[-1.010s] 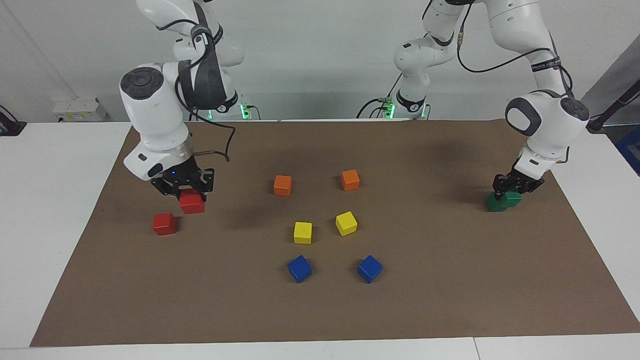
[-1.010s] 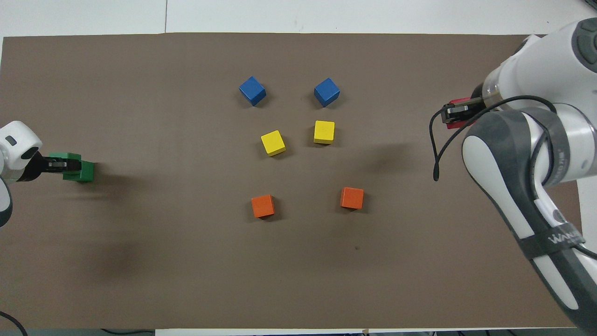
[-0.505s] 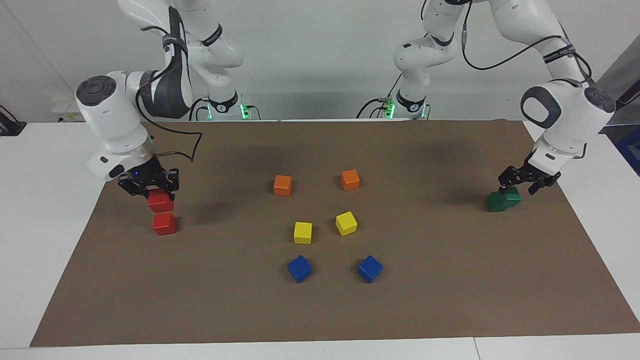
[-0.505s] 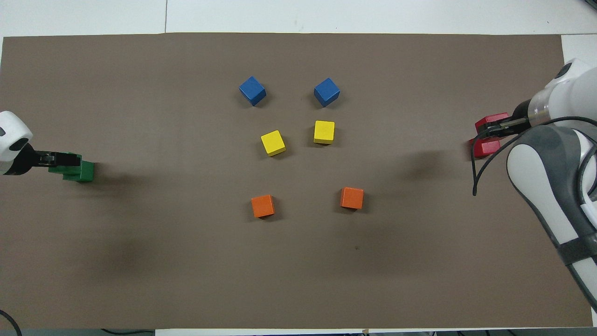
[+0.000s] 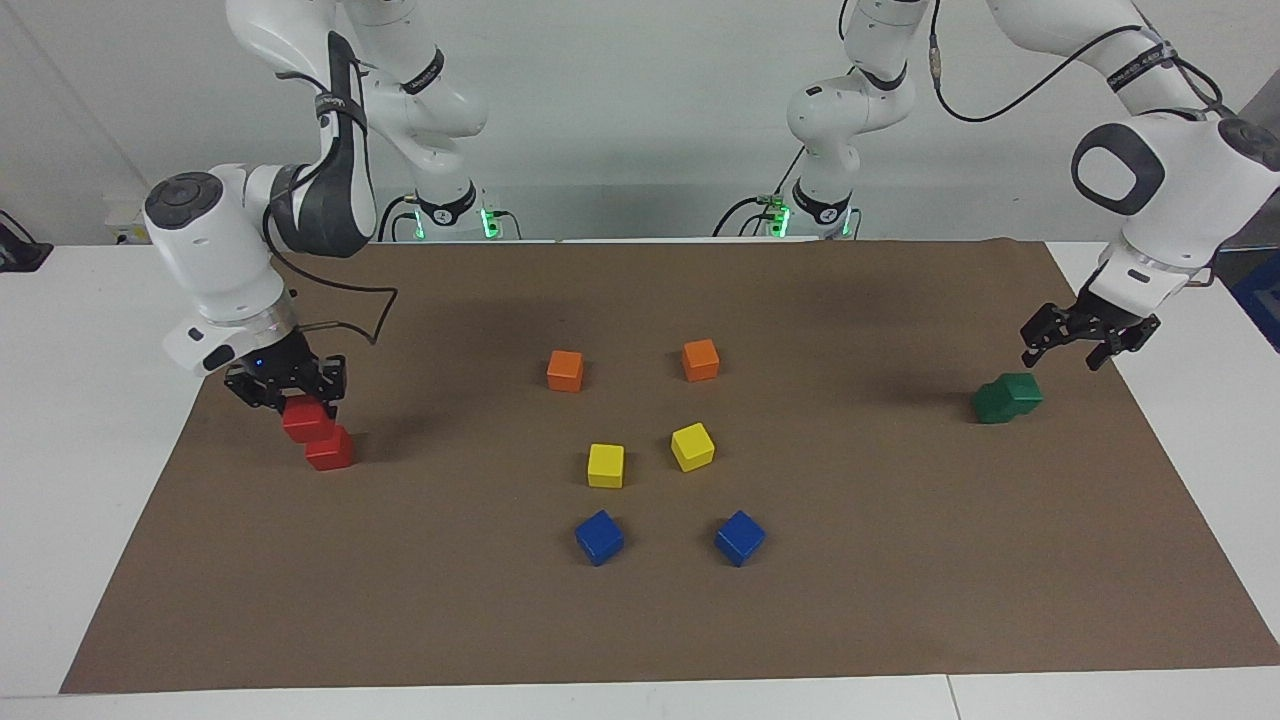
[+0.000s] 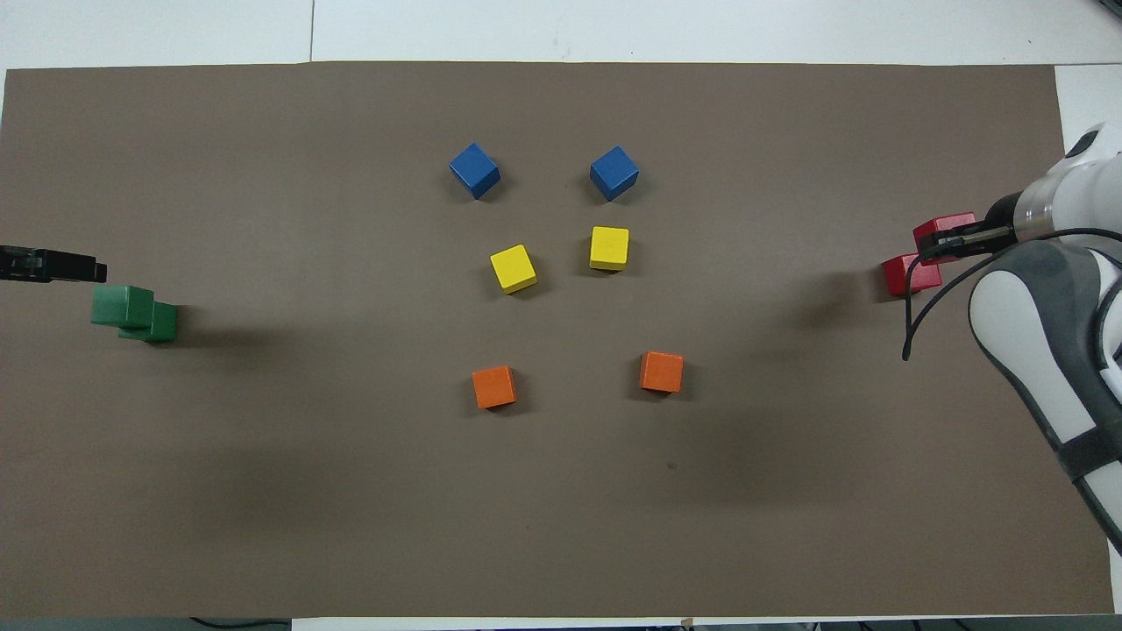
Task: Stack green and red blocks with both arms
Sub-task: 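Lower the red block onto the other red block with the right gripper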
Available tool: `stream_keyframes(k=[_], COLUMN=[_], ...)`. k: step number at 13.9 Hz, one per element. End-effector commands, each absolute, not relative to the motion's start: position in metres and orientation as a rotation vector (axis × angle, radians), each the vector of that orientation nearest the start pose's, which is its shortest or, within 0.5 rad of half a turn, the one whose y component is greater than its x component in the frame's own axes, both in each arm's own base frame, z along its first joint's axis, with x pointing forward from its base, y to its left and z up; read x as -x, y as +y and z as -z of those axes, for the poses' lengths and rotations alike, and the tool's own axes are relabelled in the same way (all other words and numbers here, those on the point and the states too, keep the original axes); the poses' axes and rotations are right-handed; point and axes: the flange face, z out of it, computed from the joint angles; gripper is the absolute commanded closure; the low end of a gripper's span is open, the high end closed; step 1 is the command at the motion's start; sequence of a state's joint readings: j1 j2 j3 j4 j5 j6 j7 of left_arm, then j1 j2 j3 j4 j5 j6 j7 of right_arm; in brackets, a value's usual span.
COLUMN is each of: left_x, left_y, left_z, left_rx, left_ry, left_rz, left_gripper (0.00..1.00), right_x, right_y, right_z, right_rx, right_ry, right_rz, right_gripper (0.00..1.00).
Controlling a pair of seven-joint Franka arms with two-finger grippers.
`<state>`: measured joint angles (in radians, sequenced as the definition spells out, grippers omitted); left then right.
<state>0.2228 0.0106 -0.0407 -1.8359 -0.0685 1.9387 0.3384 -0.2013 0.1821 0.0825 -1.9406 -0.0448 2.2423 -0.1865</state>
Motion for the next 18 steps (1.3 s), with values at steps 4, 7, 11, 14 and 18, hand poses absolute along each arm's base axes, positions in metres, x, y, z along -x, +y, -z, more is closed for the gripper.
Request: stream_keyframes(k=[4,7,11,14,18], left_x=[-0.562,-0.557,-0.550,-0.547,-0.549], left_y=[0.053,0.041,0.029,0.028,0.015], left_z=[-0.584,-0.601,-0.609,-0.616,-0.617], left_rx=[3.171,3.173,3.149,3.151,3.144], left_ry=[0.008,-0.017,0.026,0.029,0.068], left_rz=[0.059,-0.023,-0.062,-0.076,-0.067], left_gripper=[0.00,0.00,0.00,0.00,0.00], right_x=[-0.604,-0.595,-0.583,-0.578,-0.576], right_y=[-0.083,-0.088,-0.089,-0.089,-0.090], right_z=[-0.387,-0.376,-0.365,-0.363,-0.359], right_rx=[3.153,3.155,3.154,3.155,3.154], right_ry=[-0.133,-0.123,-0.112,-0.110,-0.115], right_rz=[0.188,0.192,0.154,0.141,0.132], right_gripper=[1.00,1.00,1.00,1.00,1.00])
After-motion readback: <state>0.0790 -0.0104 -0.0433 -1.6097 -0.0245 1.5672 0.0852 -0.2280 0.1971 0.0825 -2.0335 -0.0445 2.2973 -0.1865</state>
